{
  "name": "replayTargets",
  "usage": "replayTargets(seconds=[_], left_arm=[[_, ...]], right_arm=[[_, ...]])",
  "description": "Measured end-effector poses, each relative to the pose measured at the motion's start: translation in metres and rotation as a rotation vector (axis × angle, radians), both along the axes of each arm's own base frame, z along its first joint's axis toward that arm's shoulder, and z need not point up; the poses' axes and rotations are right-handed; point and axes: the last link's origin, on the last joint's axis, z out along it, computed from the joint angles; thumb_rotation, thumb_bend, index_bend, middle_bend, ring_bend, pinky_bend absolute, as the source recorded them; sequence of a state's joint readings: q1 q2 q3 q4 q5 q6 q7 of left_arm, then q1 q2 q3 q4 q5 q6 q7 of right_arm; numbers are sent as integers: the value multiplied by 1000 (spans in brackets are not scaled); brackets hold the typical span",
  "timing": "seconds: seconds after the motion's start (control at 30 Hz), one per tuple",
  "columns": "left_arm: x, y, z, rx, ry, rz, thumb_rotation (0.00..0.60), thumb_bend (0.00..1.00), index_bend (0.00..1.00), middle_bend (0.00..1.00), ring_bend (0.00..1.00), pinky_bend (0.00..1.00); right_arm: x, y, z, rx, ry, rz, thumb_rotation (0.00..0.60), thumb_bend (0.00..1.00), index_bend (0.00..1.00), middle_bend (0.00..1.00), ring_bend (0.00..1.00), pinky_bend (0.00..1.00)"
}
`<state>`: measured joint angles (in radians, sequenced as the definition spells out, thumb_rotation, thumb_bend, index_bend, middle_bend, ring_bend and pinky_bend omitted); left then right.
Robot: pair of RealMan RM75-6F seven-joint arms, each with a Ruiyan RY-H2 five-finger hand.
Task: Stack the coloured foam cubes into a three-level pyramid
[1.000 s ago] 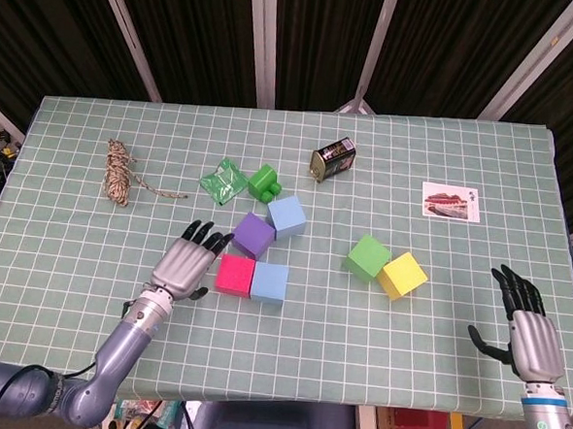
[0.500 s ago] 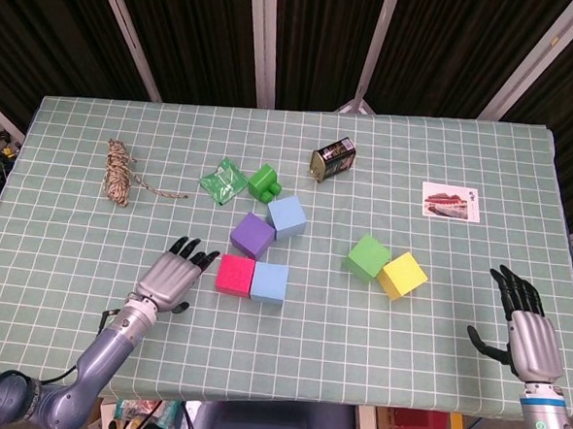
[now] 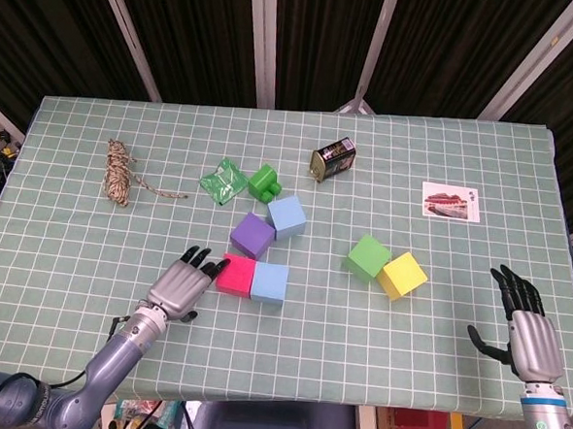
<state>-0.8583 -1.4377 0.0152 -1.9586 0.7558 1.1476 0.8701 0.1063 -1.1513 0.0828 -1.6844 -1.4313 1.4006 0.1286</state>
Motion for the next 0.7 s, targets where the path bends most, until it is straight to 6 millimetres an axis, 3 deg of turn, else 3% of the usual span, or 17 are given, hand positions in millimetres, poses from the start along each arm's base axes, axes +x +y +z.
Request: replayTargets(seconds=[0.7], left_arm=[[2,-2,1,-1,0,-4,600,297,0,211,0,0]], right_arm=[[0,0,0,3,2,-1,600,311,0,0,0,0]])
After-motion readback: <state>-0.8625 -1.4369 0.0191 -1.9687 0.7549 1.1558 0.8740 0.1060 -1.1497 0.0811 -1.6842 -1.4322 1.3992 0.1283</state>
